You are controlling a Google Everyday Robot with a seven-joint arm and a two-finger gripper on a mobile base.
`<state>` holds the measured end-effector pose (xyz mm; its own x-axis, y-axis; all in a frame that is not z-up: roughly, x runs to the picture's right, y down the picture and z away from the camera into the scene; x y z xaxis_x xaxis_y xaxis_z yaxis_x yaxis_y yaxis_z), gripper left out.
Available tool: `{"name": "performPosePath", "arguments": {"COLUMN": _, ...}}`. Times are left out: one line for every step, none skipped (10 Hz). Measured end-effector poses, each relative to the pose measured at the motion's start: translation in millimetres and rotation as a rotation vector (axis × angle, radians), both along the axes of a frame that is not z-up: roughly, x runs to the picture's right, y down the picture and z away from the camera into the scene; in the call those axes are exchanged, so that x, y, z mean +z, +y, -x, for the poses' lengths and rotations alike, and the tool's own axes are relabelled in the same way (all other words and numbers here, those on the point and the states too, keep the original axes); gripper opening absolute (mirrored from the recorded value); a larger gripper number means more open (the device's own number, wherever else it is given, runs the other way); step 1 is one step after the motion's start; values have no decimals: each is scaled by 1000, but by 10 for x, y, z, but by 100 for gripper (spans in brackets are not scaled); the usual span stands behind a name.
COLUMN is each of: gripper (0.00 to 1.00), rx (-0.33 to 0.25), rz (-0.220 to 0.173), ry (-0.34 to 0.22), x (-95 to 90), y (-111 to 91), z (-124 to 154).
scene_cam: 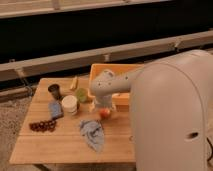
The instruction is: Place apple in plastic cup
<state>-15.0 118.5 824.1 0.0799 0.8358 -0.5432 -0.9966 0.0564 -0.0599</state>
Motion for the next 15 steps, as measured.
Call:
{"name": "performPosePath", "arguments": {"gripper": 80, "rx": 6, "rz": -11, "ry": 11, "x": 88, "y": -3, "z": -39}}
{"name": "performPosePath", "arguments": {"gripper": 80, "rx": 11, "rz": -14, "ry": 13, "x": 182, "y": 2, "z": -61}}
{"name": "performPosePath", "arguments": {"gripper": 80, "rx": 12, "rz": -15, "ry": 18, "x": 262, "y": 14, "z": -84}}
{"name": "performPosePath", "arguments": {"gripper": 80, "rx": 12, "rz": -16, "ry": 20, "x": 332, "y": 22, "z": -98}}
{"name": "performPosePath", "arguments": {"gripper": 80, "rx": 10, "rz": -17, "ry": 19, "x": 381, "y": 28, "z": -88}}
{"name": "performPosePath", "arguments": {"gripper": 80, "rx": 8, "rz": -18, "ry": 21, "x": 423, "y": 26, "z": -99}}
{"name": "performPosePath", "arguments": {"gripper": 80, "rx": 8, "rz": -17, "ry": 22, "x": 460, "y": 26, "z": -110}}
{"name": "performPosePath", "arguments": {"gripper": 80, "rx": 6, "rz": -13, "ry": 19, "x": 493, "y": 36, "z": -104}}
{"name": "performPosePath", "arguments": {"gripper": 75, "rx": 3, "rz": 2, "ry": 18, "x": 532, "y": 64, "z": -117}}
{"name": "performPosePath", "arguments": {"gripper": 66, "rx": 1, "rz": 16, "ry": 18, "x": 556, "y": 96, "z": -127}}
{"name": "performPosePath", "arguments": {"gripper": 56, "rx": 2, "rz": 28, "ry": 16, "x": 577, "y": 125, "z": -126}}
{"name": "performPosePath", "arguments": {"gripper": 47, "rx": 2, "rz": 38, "ry": 16, "x": 591, "y": 144, "z": -137}}
{"name": "performPosePath", "arguments": {"gripper": 37, "rx": 5, "rz": 47, "ry": 15, "x": 589, "y": 158, "z": -150}}
{"name": "performPosePath", "arguments": {"gripper": 26, "rx": 8, "rz": 57, "ry": 11, "x": 553, "y": 162, "z": -163}}
{"name": "performPosePath", "arguments": {"gripper": 16, "rx": 16, "rz": 61, "ry": -3, "x": 472, "y": 115, "z": -167}}
